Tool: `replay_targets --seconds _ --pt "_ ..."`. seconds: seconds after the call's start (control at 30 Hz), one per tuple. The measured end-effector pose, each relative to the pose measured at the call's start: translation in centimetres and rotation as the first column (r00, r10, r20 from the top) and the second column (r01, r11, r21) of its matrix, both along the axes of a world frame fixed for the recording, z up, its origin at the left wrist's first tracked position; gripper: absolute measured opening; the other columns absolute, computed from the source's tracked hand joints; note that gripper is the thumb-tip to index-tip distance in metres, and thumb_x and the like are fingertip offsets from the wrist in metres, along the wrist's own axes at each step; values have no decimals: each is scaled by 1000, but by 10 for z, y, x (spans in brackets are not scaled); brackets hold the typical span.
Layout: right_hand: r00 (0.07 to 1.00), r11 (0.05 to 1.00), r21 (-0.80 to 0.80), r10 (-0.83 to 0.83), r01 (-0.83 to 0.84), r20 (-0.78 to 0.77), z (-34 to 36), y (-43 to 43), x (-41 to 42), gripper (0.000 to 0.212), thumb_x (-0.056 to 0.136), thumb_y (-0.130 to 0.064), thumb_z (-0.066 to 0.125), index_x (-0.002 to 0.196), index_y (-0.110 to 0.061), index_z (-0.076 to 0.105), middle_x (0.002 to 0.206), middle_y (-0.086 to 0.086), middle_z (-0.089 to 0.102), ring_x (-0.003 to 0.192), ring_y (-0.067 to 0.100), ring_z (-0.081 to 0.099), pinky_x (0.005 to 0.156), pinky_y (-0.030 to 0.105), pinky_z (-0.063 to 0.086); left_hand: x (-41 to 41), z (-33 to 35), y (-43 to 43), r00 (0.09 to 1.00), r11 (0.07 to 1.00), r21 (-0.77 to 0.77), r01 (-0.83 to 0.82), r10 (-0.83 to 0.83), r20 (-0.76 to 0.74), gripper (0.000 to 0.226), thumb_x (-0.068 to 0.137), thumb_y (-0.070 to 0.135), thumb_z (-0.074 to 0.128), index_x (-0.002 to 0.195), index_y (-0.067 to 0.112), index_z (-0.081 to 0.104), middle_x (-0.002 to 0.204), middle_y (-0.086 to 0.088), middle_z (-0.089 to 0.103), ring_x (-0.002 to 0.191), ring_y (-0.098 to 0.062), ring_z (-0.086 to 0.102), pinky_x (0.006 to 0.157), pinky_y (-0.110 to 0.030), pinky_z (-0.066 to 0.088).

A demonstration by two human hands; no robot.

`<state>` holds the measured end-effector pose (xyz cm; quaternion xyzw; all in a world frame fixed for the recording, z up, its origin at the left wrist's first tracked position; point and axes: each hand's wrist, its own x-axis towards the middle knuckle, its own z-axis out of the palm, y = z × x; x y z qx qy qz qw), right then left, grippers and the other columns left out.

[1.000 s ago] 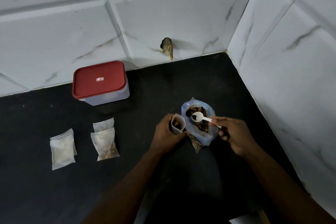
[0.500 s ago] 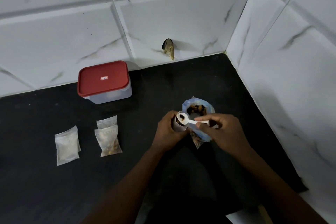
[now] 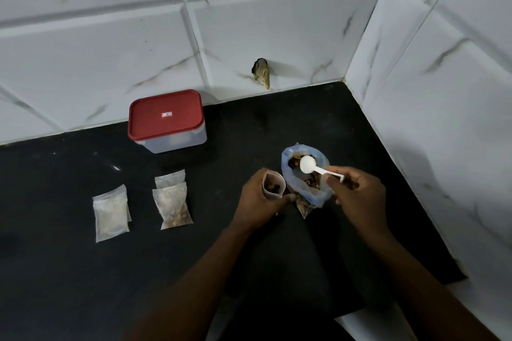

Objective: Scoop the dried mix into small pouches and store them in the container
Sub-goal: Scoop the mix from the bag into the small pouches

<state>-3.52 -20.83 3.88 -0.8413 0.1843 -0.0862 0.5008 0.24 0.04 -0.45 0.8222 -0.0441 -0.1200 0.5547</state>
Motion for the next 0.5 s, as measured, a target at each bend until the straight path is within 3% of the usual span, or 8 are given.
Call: replay_targets --seconds 0.2,0.33,0.43,0.5 --pt "988 983 -170 44 -69 -148 -30 -1 17 26 88 -22 77 113 -17 75 104 -5 74 97 8 69 86 31 58 -10 5 6 998 999 45 -7 9 -55 48 73 36 91 105 26 57 100 7 64 89 -2 63 69 -16 53" --pt "996 902 -422 90 -86 -12 -26 20 9 33 84 -36 76 116 -30 70 115 -10 70 106 11 61 89 38 52 -15 4 18 993 996 86 -12 22 -116 62 71 36 92 112 38 46 116 14 56 106 -4 59 81 -19 51" --pt "973 966 -133 229 -222 39 -2 51 -7 32 84 -44 77 114 -35 71 107 -14 68 97 0 62 77 15 51 -21 3 30 989 994 106 14 2 -150 75 69 38 92 117 46 35 129 13 49 124 -13 50 101 -39 53" --pt "947 946 48 321 -321 7 10 74 -17 37 80 -44 80 115 -35 70 103 -14 68 94 0 63 76 18 55 -25 4 37 991 991 130 25 -7 -134 75 67 47 88 117 43 33 129 13 45 123 -10 48 106 -44 49"
